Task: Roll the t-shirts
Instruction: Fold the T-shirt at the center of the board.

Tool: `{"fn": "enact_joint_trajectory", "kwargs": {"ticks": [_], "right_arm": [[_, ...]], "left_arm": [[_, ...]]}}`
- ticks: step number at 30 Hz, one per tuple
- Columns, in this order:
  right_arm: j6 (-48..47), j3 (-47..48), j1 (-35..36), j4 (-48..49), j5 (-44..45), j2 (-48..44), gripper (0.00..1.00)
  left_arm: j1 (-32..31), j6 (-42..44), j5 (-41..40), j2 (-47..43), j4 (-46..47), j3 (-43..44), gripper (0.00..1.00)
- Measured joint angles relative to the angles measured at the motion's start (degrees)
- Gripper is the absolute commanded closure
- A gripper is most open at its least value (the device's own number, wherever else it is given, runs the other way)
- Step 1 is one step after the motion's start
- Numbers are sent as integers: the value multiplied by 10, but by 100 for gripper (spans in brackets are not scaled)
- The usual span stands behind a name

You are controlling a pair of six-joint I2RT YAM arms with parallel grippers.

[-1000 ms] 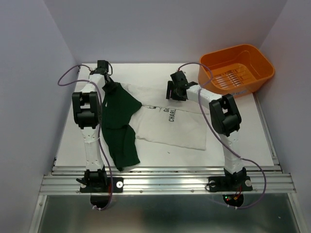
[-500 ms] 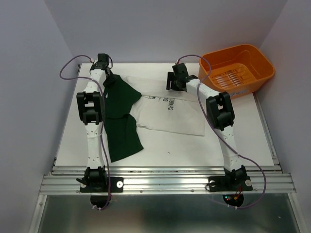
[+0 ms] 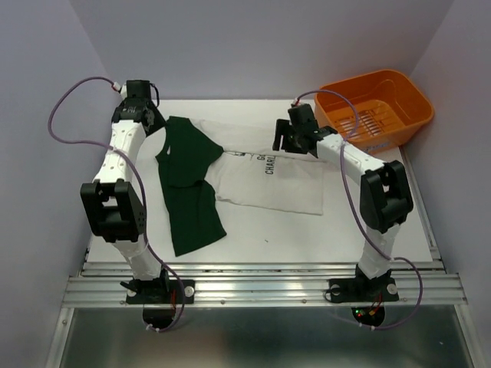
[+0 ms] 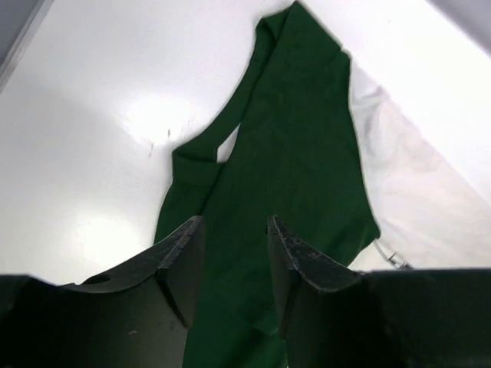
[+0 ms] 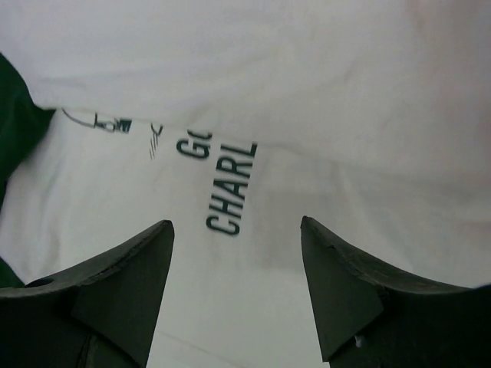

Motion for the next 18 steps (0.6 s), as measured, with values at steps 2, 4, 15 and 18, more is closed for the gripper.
{"fn": "enact_joint_trajectory", "kwargs": {"ticks": [2, 4, 15, 18], "right_arm": [[12, -50, 8, 7, -3, -42, 28], [27, -111, 15, 14, -6, -82, 28], [105, -380, 24, 4, 12, -294, 28], [122, -409, 24, 3, 14, -323, 28]], "left_arm": [[0, -2, -2, -41, 14, -61, 51], [3, -6, -2, -54, 24, -116, 51], [86, -19, 7, -24, 54, -268, 50], [93, -21, 21, 9, 81, -257, 50]]}}
